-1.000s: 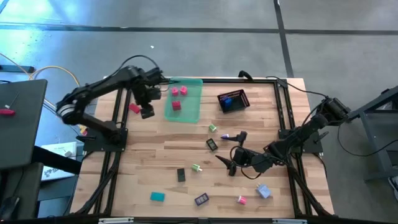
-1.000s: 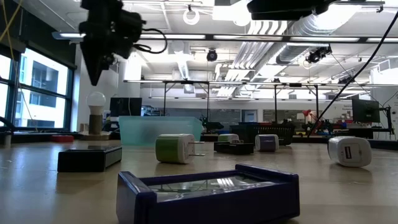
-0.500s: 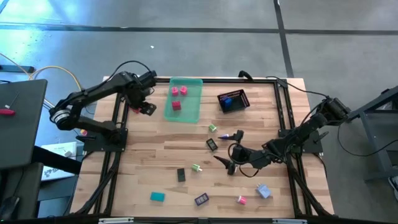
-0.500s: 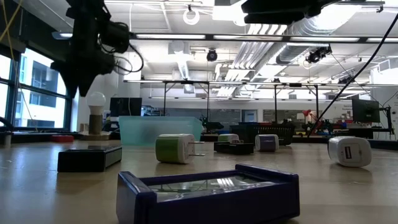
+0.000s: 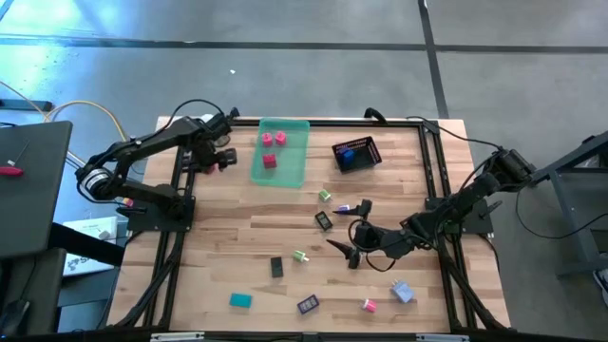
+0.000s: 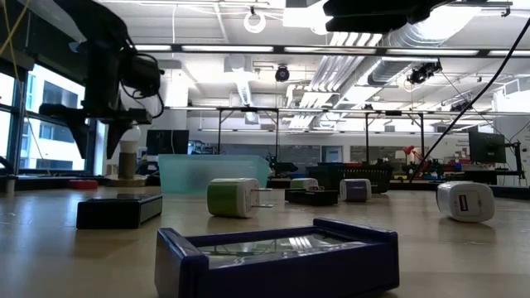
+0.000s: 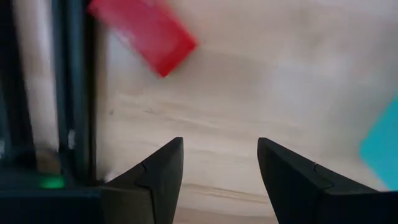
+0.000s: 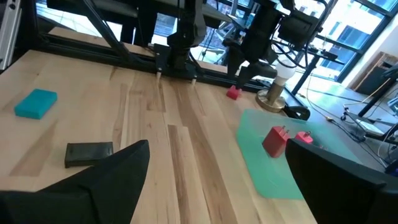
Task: Pick & Place Office items
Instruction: Put the red digital clock into the black bin
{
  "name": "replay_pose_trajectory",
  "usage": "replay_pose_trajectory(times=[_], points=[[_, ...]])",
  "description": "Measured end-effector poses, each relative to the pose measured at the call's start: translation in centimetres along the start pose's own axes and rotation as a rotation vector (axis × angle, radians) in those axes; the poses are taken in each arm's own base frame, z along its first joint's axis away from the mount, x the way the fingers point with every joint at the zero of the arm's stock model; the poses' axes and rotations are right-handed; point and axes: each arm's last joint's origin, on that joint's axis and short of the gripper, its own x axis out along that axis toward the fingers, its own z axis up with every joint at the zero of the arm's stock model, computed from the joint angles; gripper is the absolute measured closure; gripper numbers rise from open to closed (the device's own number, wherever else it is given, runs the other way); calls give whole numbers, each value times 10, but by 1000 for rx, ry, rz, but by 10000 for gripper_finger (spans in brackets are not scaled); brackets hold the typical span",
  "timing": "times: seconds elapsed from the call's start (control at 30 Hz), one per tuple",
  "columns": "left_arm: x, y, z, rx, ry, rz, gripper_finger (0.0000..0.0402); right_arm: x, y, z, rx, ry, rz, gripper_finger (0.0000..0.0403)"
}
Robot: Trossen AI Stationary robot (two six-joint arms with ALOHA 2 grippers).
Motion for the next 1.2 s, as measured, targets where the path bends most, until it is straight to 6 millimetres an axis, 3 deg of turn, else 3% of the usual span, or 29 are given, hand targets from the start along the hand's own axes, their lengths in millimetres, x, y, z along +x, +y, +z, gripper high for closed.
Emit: replay_pose_trajectory(times=[0.13, 0.4, 0.73, 0.9, 1.2], points=[[0, 1, 0, -174, 16, 3, 206, 0, 0, 0, -1, 0, 1, 38], [3, 4, 0, -327, -44, 49, 206, -1, 4, 0, 2, -5, 88, 38], [23, 16, -5, -577, -50, 107, 206, -11, 14, 1, -18, -17, 135, 38], [23, 14, -3, -578, -63, 77, 206, -13, 16, 1, -41, -21, 144, 38], [23, 17, 9, -755, -139, 44, 206, -13, 15, 1, -41, -21, 142, 38]])
